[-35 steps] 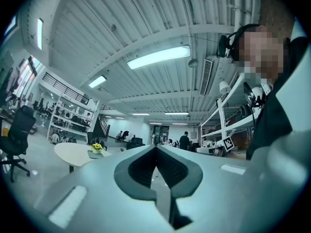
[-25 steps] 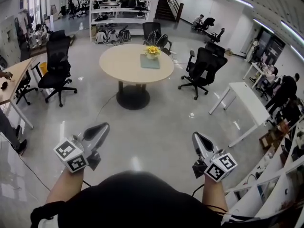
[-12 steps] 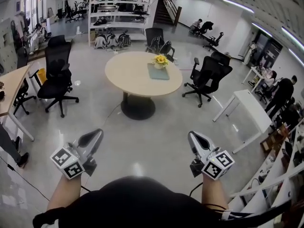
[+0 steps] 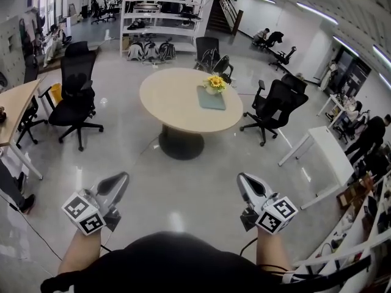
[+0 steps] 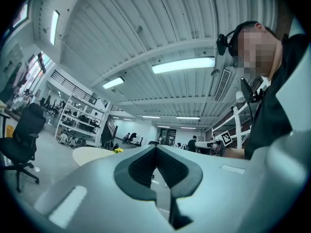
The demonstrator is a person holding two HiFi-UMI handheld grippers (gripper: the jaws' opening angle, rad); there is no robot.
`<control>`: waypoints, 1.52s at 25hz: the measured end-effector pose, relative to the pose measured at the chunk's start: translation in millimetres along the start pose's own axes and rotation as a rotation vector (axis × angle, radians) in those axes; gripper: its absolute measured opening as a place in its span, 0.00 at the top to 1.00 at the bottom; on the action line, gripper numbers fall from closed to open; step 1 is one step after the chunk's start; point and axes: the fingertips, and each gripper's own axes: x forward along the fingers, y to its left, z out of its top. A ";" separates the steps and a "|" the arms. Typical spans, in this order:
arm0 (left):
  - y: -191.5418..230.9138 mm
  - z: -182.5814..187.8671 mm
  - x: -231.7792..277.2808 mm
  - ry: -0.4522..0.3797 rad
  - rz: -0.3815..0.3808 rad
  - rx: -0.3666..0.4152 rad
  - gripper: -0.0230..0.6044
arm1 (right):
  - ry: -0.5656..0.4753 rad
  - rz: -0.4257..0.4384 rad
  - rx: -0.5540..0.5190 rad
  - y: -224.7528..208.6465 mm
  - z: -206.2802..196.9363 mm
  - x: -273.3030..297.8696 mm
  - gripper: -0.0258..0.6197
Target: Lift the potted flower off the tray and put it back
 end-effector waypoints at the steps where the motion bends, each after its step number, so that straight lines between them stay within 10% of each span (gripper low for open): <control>1: 1.6 -0.1 7.8 0.002 0.009 0.005 0.98 | -0.003 0.010 0.007 -10.3 -0.1 5.1 0.94; 13: -40.9 0.6 159.3 -0.044 0.107 0.068 0.98 | -0.040 0.164 -0.034 -170.1 46.1 23.9 0.94; 24: -65.0 -33.2 270.9 0.022 0.046 0.066 0.98 | -0.034 0.120 0.001 -277.1 37.5 4.3 0.94; 38: 79.2 -11.9 315.7 0.014 -0.076 0.025 0.97 | -0.043 0.002 -0.022 -280.8 47.3 125.3 0.94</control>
